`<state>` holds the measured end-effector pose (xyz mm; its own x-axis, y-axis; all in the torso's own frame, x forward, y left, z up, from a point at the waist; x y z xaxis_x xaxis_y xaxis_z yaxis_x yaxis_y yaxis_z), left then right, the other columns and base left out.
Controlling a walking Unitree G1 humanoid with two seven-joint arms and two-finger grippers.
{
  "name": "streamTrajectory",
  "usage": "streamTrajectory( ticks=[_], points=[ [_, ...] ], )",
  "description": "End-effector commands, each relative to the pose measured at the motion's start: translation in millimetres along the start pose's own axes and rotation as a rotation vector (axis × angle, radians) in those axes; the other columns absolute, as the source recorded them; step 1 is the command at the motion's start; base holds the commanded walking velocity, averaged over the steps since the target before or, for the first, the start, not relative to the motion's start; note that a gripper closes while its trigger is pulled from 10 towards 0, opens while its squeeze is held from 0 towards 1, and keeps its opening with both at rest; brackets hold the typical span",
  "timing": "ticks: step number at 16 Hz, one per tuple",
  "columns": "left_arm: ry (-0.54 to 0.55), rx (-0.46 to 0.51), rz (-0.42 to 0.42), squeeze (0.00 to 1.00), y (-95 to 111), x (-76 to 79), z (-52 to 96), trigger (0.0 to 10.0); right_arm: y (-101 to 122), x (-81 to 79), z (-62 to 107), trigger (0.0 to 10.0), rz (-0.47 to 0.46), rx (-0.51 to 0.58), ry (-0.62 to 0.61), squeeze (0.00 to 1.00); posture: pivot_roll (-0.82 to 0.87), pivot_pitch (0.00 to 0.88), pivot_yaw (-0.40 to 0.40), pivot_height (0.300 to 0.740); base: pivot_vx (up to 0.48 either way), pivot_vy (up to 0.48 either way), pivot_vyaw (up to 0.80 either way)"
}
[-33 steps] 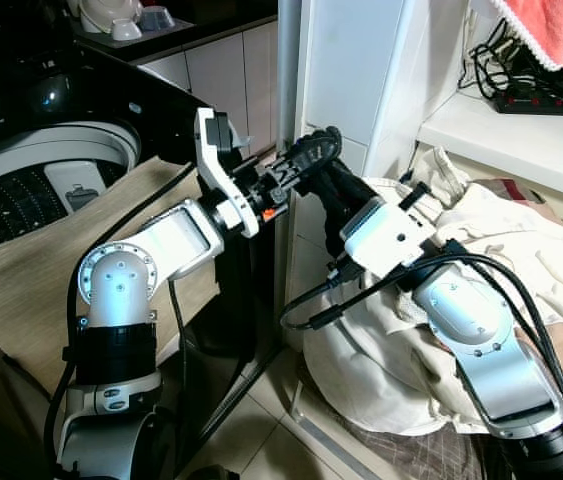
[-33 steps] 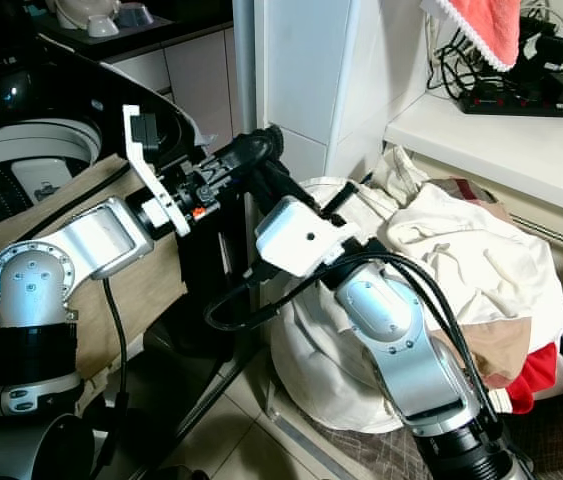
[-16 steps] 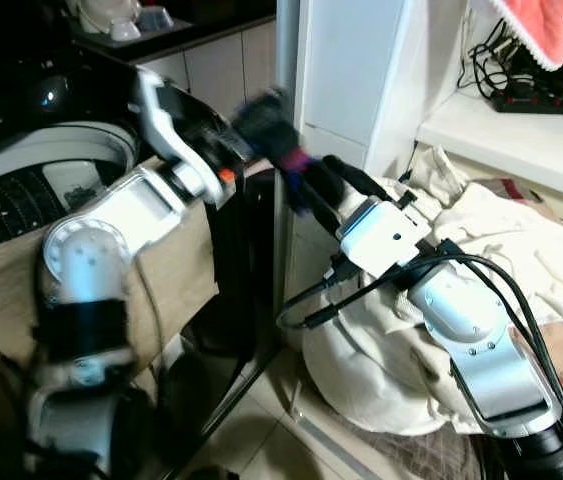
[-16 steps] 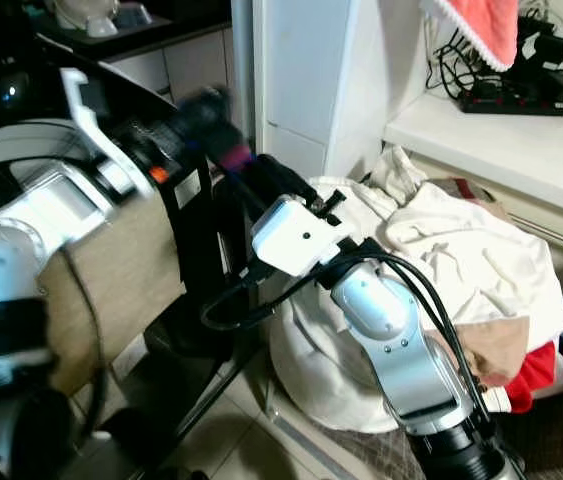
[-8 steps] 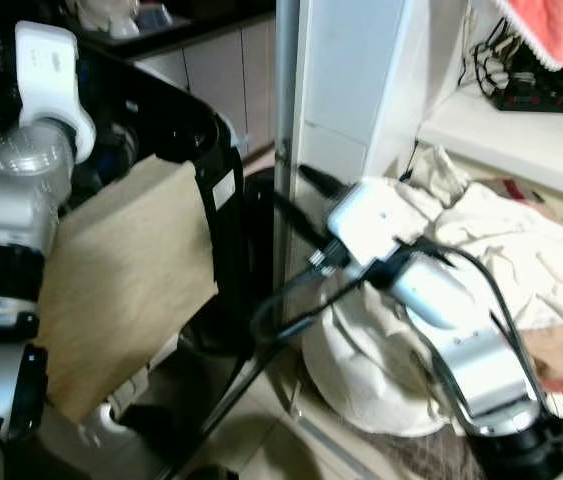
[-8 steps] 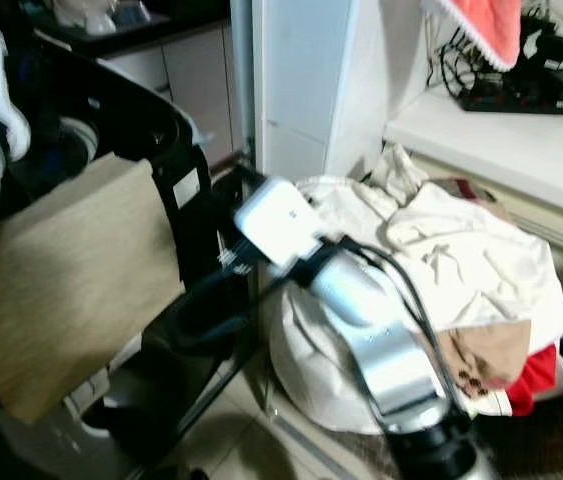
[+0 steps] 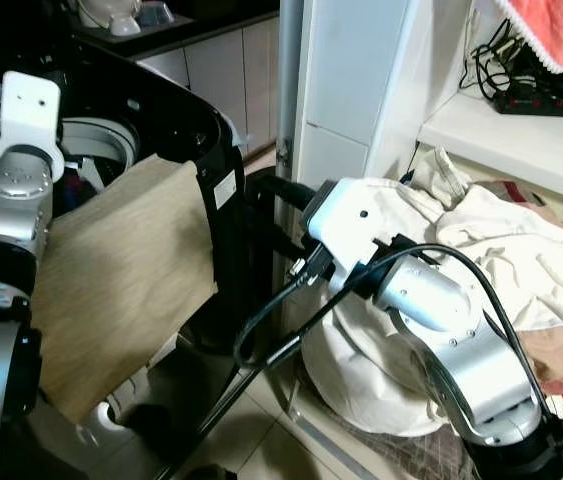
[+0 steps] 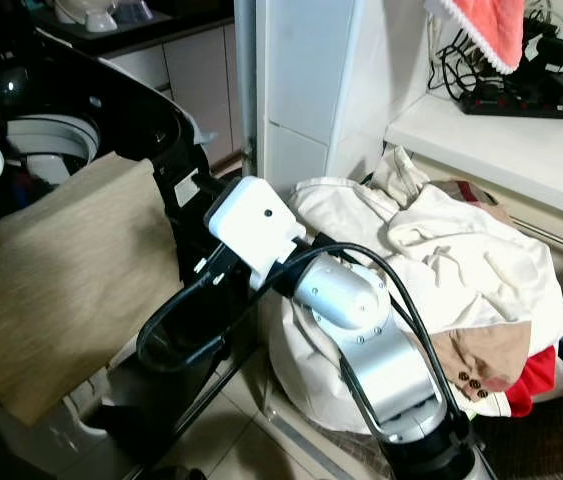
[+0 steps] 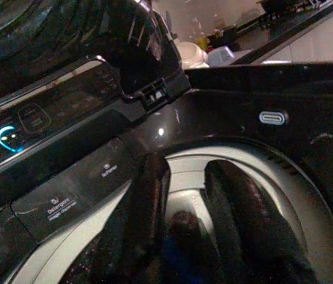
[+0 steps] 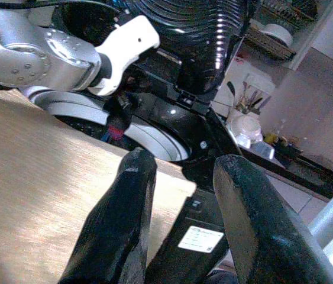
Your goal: Clothes washing
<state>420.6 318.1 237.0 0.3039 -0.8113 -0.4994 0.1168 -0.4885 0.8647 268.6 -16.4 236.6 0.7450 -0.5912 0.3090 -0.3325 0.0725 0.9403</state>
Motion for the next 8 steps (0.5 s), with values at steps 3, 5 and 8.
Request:
streamTrajectory(
  ticks=[3, 5, 8],
  points=[
    [-0.014, 0.015, 0.018, 1.0, 6.5, -1.0, -2.7, 10.0, 0.4, -5.0, 1.5, 10.0, -0.04, -0.007, 0.038, 0.0, -0.09, 0.0, 0.029, 0.74, 0.0, 0.0, 0.0],
    [-0.006, 0.038, -0.01, 1.0, 9.3, -1.1, -3.2, 10.0, -4.3, 3.8, 2.4, 10.0, -0.023, -0.046, -0.017, 0.0, -0.09, 0.0, 0.029, 0.74, 0.0, 0.0, 0.0],
    [-0.312, 0.193, 0.167, 0.14, 32.6, 46.4, 7.3, 10.0, -32.4, 71.7, 23.7, 10.0, -0.009, -0.185, -0.472, 0.0, -0.09, 0.0, 0.036, 0.74, 0.0, 0.0, 0.0]
  ],
)
Point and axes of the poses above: a point about 5 cm out from each wrist's last joint towards the gripper, its own z axis pointing back from the gripper into the wrist, its own y axis along the axis of the wrist's last joint, x = y × z, the point moved 4 cm from there along -z, pointing out of the wrist towards the gripper, and after that the axes turned 7 degrees about -z, right-handed, at the moved point
